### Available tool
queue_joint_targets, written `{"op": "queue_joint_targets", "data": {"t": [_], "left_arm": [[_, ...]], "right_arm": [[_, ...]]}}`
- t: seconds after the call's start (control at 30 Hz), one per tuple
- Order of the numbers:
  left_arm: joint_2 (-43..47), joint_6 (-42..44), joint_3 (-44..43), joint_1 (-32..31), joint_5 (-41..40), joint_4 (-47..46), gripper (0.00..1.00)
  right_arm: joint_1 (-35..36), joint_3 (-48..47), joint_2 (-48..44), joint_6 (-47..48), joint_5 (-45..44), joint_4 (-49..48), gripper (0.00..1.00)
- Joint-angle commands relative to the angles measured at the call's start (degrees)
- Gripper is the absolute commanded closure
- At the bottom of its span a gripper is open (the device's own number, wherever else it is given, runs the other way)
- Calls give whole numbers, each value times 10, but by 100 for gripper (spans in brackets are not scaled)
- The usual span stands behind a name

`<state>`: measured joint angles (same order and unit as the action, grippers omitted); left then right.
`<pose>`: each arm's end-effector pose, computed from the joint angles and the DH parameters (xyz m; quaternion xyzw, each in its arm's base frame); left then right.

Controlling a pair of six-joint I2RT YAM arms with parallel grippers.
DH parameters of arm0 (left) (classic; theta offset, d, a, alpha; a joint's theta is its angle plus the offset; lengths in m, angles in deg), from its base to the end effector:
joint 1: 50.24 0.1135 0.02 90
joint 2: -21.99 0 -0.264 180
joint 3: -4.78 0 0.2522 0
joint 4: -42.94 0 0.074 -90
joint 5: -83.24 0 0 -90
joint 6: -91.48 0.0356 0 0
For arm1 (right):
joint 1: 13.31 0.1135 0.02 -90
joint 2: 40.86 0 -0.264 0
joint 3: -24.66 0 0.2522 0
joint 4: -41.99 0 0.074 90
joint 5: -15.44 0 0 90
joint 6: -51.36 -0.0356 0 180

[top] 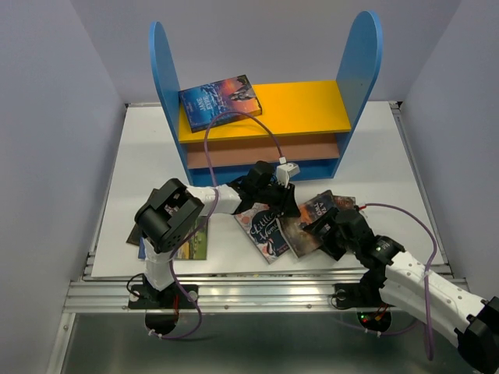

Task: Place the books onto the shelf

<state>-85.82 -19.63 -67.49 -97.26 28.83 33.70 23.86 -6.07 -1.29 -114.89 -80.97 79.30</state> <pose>0.2564 -0.3055 0.1726 0.3385 0.7521 -0.4965 0.2708 0.1151 0.0823 0.1640 0.3295 0.8659 0.2832 0.2480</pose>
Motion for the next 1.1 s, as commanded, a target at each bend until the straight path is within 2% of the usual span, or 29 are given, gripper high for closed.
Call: {"op": "queue_joint_targets", "data": {"t": [0.0,0.13,0.33,0.5,0.6,0.73,0.83,1.07], "left_arm": [[34,-41,16,-30,67,56,100],[88,-46,17,-30,36,75,100],[201,-36,22,-37,-30,103,100],[294,-13,10,-50,-70,148,100],[361,-8,-2,-54,-98,168,100],[406,3,-37,-54,-127,182,100],[416,11,-71,-54,-180,181,100],[392,39,-217,-54,-307,192,100]], "right_arm": [[2,2,6,17,-29,2,8],[2,-27,-14,26,-61,46,0],[2,-106,-63,79,-150,152,0],[2,-184,-114,160,-211,166,0],[2,-218,-120,201,-237,171,0],[2,-243,-102,239,-263,171,0],[2,-258,-82,264,-263,160,0],[2,-272,-59,302,-262,105,0]]}}
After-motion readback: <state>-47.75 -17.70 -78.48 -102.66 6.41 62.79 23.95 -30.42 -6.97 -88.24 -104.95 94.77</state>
